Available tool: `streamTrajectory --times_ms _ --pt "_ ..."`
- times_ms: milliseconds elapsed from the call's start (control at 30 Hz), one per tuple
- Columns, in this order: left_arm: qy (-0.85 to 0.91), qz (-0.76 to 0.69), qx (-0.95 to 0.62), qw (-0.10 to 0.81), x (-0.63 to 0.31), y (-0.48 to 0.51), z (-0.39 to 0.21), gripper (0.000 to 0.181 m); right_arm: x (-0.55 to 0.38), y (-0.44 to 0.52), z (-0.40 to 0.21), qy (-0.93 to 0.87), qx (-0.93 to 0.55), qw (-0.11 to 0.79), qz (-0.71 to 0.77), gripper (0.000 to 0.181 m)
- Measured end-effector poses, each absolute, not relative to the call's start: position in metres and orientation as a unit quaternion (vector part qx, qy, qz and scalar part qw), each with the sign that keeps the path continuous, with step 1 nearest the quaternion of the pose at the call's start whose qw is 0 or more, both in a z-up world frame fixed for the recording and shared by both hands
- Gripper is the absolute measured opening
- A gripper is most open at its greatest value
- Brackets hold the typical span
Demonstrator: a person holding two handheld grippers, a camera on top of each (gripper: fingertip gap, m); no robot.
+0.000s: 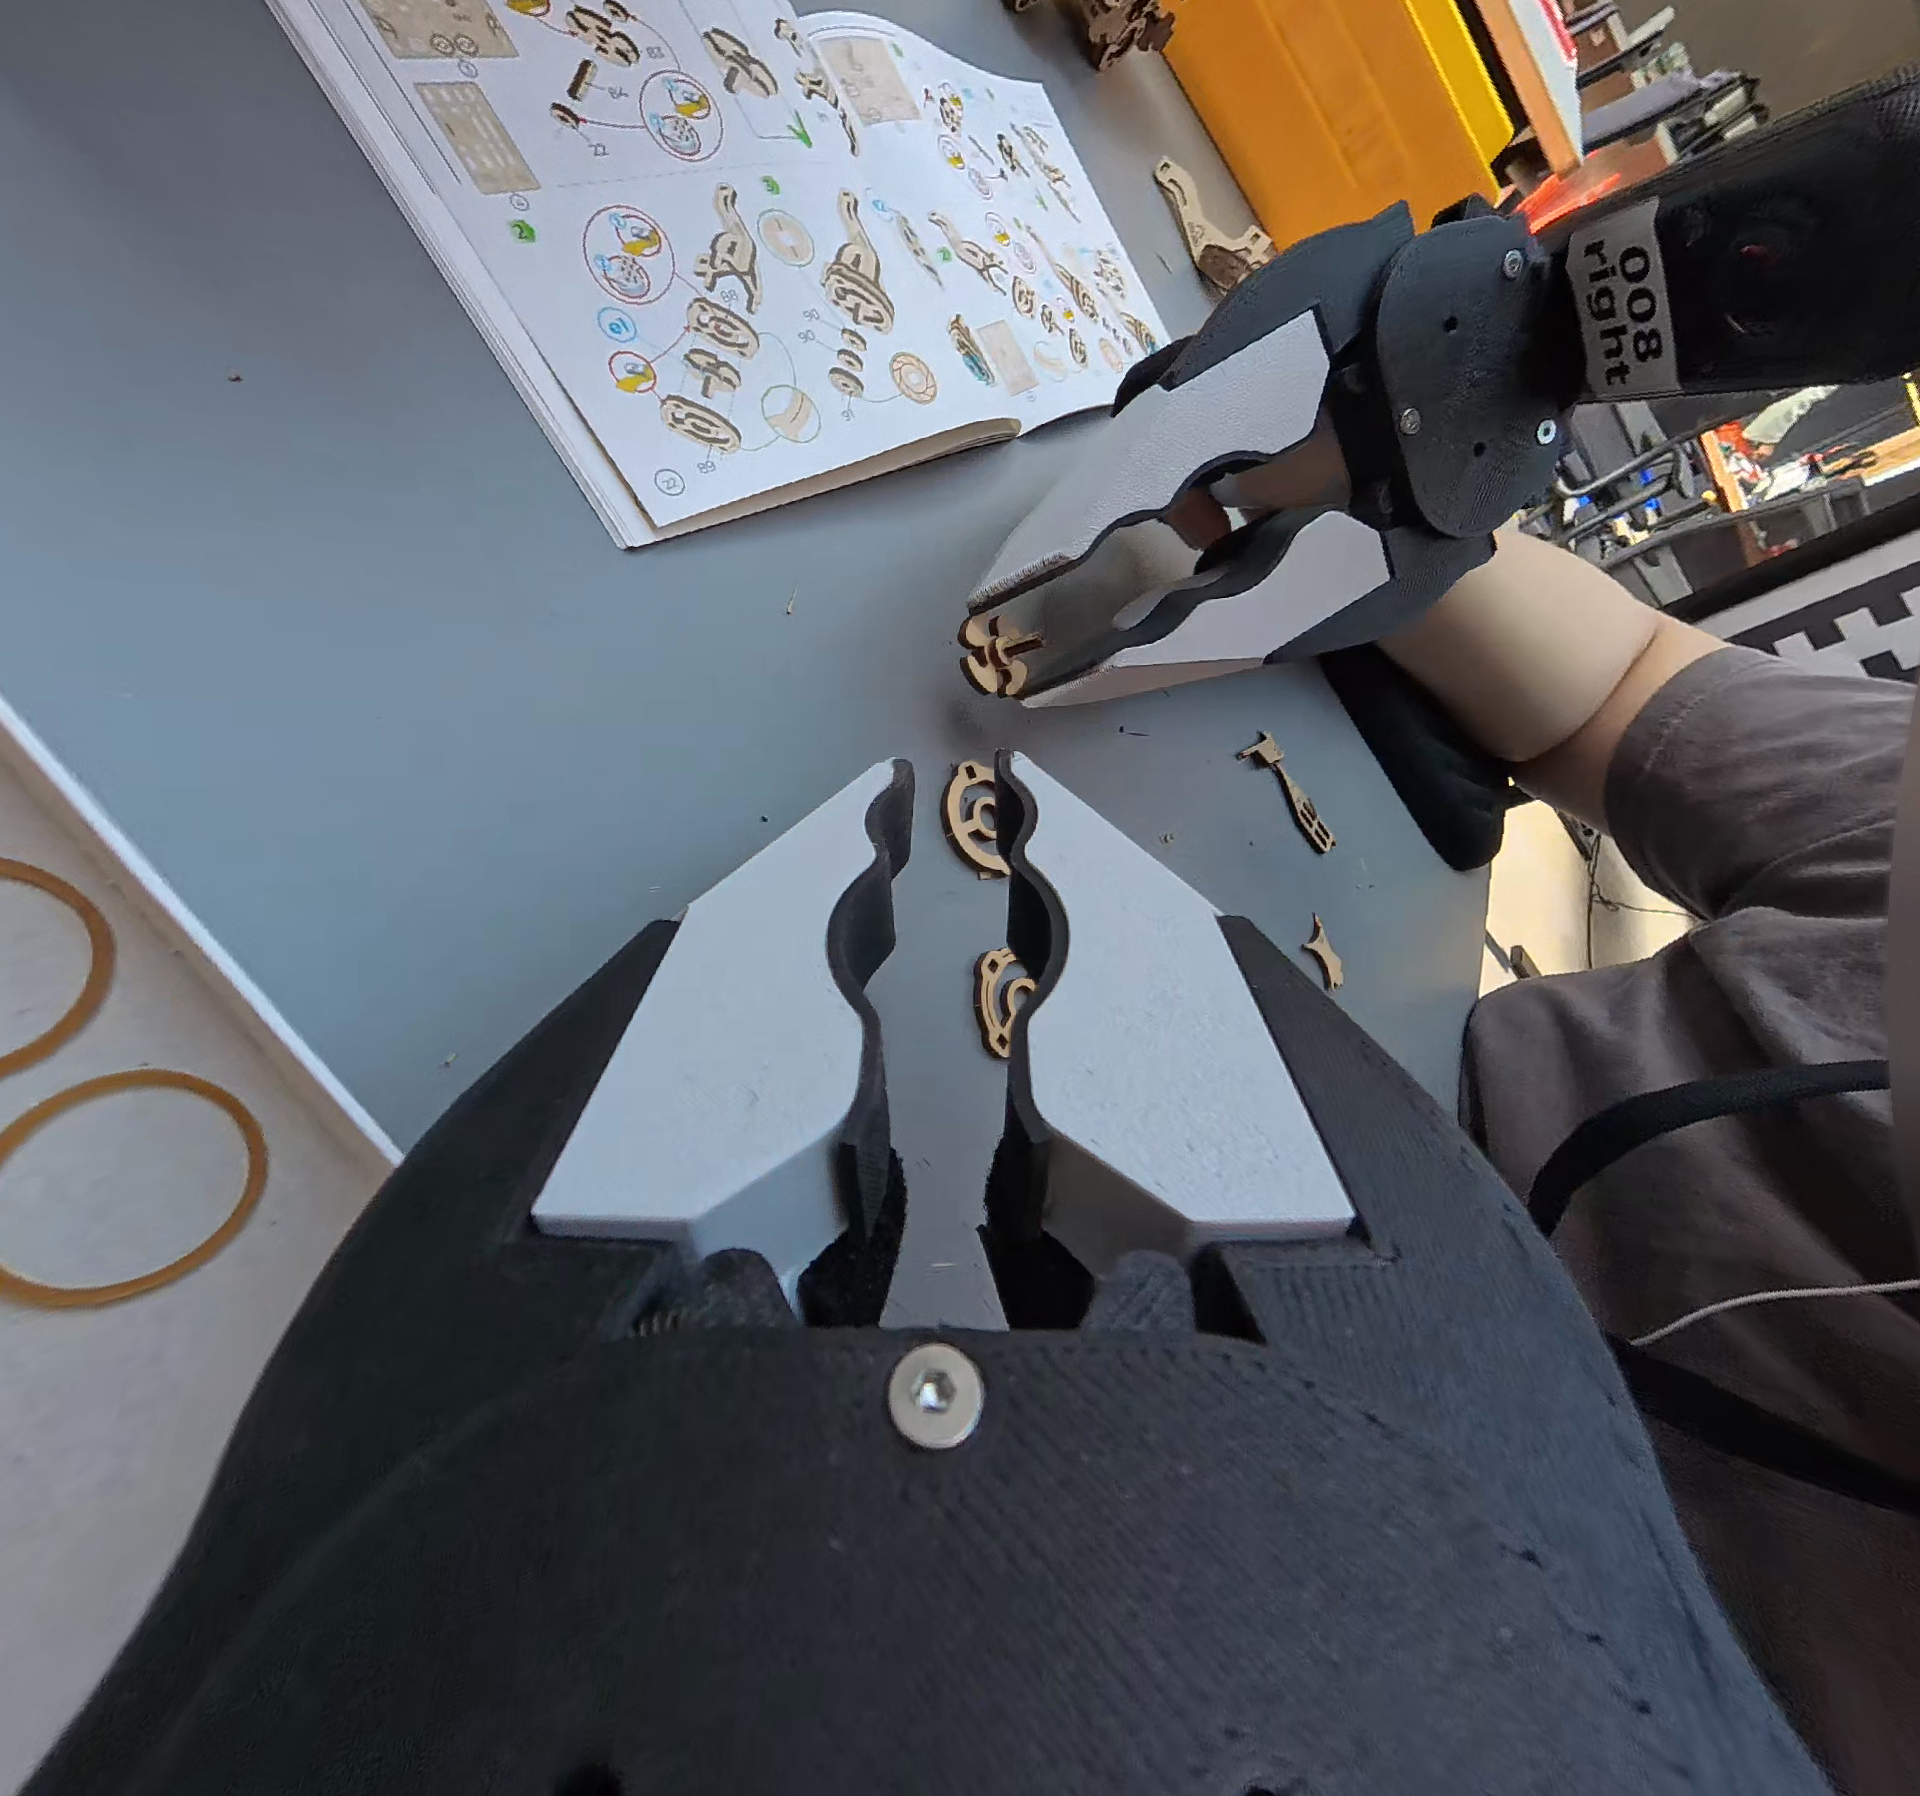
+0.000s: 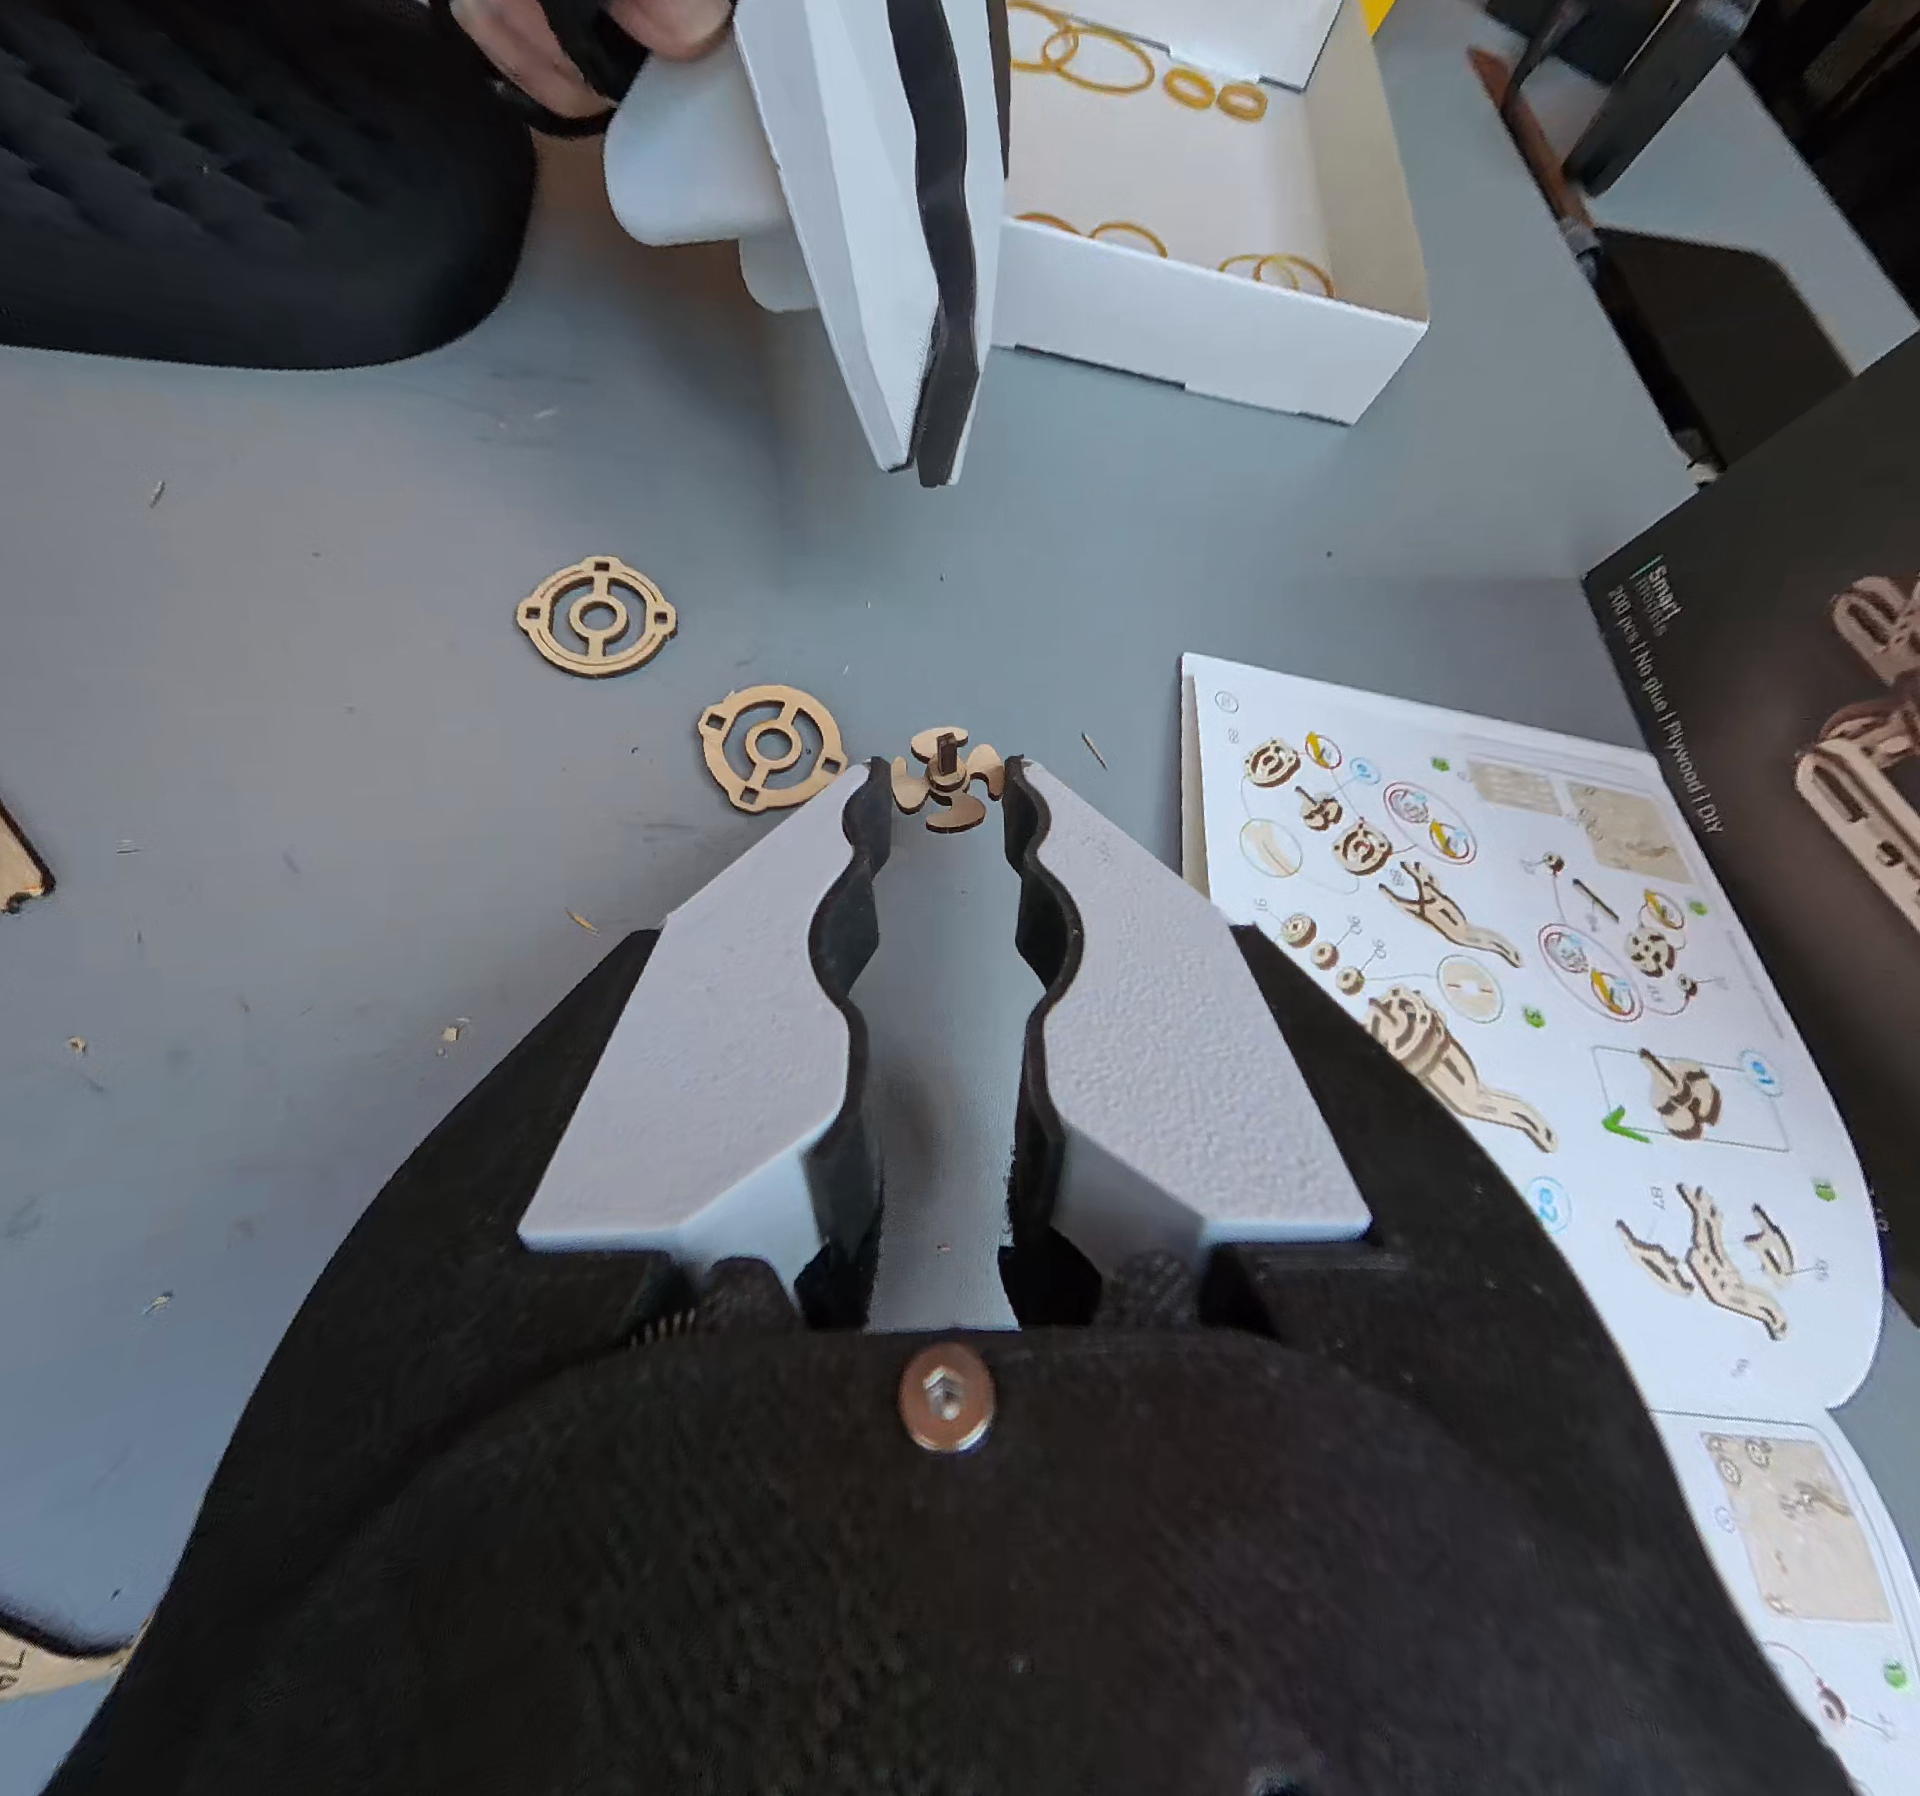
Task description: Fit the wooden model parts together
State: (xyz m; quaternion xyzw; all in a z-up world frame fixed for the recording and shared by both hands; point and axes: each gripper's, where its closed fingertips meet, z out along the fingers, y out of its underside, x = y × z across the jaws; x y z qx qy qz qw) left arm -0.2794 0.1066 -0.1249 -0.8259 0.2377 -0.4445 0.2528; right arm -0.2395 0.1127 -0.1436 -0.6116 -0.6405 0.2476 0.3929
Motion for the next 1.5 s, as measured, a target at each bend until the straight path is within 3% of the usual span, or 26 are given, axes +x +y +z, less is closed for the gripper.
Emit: streamTrajectory --times_ms 300,467,600,733,900,1000,1100,1367,1500 --pt "0.227 -0.436 -0.839 0.233 -0.281 0.107 -0.138 0.009 -0.232 0.123 -0.163 -0.614 -0.668 0.347 0.239 0.021" --pt "0.217 -0.444 -0.837 0.236 -0.283 0.108 -0.134 0.010 -0.228 0.117 -0.153 -0.628 -0.642 0.363 0.249 0.036" --pt "0.215 -0.447 -0.835 0.238 -0.283 0.109 -0.133 0.010 -0.245 0.075 -0.139 -0.669 -0.572 0.360 0.310 0.036" --pt "0.219 -0.447 -0.834 0.236 -0.281 0.108 -0.133 0.010 -0.251 0.079 -0.164 -0.683 -0.593 0.348 0.247 0.035" --pt "0.222 -0.449 -0.833 0.236 -0.279 0.107 -0.133 0.010 -0.251 0.082 -0.167 -0.652 -0.626 0.324 0.279 0.038" --pt "0.223 -0.454 -0.831 0.231 -0.277 0.105 -0.133 0.010 -0.250 0.078 -0.168 -0.646 -0.636 0.298 0.299 0.028" --pt "0.225 -0.465 -0.826 0.226 -0.274 0.102 -0.132 0.012 -0.248 0.084 -0.165 -0.660 -0.620 0.330 0.265 0.027" --pt "0.214 -0.547 -0.772 0.243 -0.262 0.098 -0.101 0.031 -0.247 0.103 -0.093 -0.612 -0.556 0.523 0.207 0.027" --pt "0.224 -0.574 -0.755 0.223 -0.249 0.087 -0.099 0.022 -0.251 0.098 -0.086 -0.614 -0.538 0.548 0.180 0.027"
